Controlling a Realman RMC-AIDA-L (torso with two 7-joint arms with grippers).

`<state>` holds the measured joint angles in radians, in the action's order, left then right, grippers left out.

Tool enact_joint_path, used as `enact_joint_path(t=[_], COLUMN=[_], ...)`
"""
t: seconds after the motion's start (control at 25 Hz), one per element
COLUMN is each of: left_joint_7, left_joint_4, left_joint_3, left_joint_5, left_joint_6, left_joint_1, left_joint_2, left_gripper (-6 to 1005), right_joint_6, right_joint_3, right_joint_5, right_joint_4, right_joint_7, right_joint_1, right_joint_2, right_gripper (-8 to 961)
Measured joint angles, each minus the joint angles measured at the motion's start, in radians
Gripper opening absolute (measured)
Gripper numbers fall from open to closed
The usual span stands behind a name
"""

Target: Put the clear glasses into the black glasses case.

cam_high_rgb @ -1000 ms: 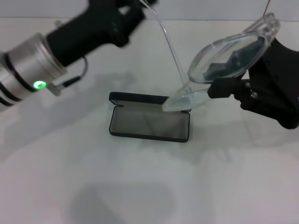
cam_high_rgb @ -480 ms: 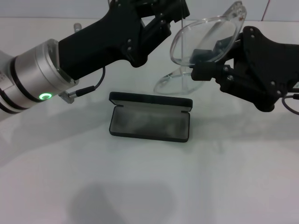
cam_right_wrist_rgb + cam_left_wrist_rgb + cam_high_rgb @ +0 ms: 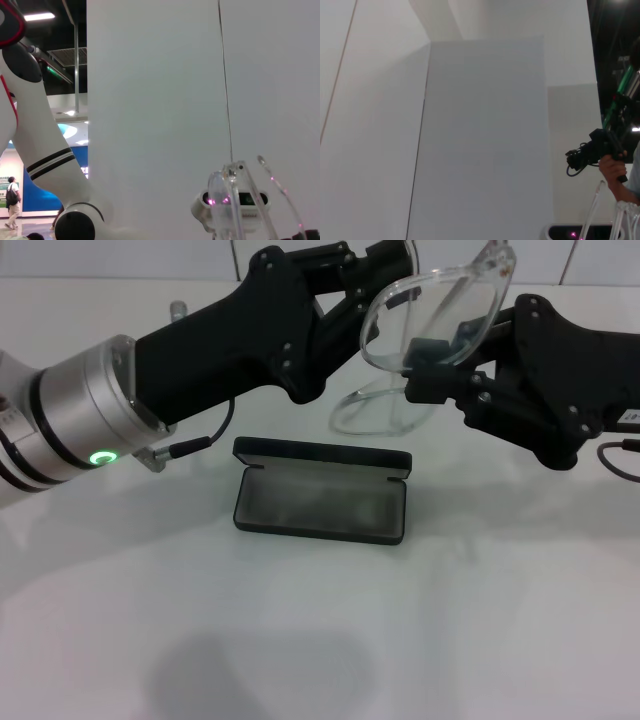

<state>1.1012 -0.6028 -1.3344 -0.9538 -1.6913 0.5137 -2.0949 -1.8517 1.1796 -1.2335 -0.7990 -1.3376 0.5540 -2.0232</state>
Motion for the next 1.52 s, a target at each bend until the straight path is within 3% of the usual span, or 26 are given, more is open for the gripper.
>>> enact_joint_path(t=[0.6, 0.88, 1.08, 1.28, 1.4, 1.44, 1.48, 1.52], left_joint_7=[-0.027, -0.040, -0.027, 0.054, 0.068, 0.068, 0.068, 0.064], left_joint_4=[0.000, 0.014, -0.003, -0.096, -0.221, -0.280, -0.280, -0.344], left_joint_3=[0.002, 0.112, 0.135, 0.135, 0.135, 0.135, 0.135, 0.135], left_joint_5=[0.023, 0.048, 0.018, -0.160, -0.322, -0.391, -0.391, -0.476], left_joint_6=[-0.007, 0.002, 0.002, -0.012, -0.013, -0.013, -0.013, -0.013], left_joint_1=[-0.010, -0.044, -0.111, -0.190, -0.252, -0.280, -0.280, -0.318], left_joint_2=[0.003, 0.007, 0.031, 0.072, 0.060, 0.043, 0.043, 0.016], left_gripper=[177, 177, 178, 179, 179, 179, 179, 179], right_joint_6=[-0.008, -0.040, -0.032, -0.004, 0.047, 0.069, 0.086, 0.111], right_joint_3=[0.000, 0.001, -0.010, -0.011, -0.011, -0.011, -0.011, -0.011], right_joint_5=[-0.001, -0.002, -0.003, -0.012, -0.059, -0.085, -0.110, -0.153], right_joint_4=[0.000, -0.009, -0.031, -0.044, -0.071, -0.087, -0.107, -0.136], right_joint_7=[0.000, -0.010, -0.060, -0.101, -0.163, -0.194, -0.220, -0.259], right_joint_1=[-0.005, -0.018, -0.020, -0.017, -0.013, -0.012, -0.012, -0.011], right_joint_2=[0.000, 0.004, 0.023, 0.048, 0.057, 0.059, 0.059, 0.057], right_gripper=[92, 92, 92, 92, 92, 92, 92, 92])
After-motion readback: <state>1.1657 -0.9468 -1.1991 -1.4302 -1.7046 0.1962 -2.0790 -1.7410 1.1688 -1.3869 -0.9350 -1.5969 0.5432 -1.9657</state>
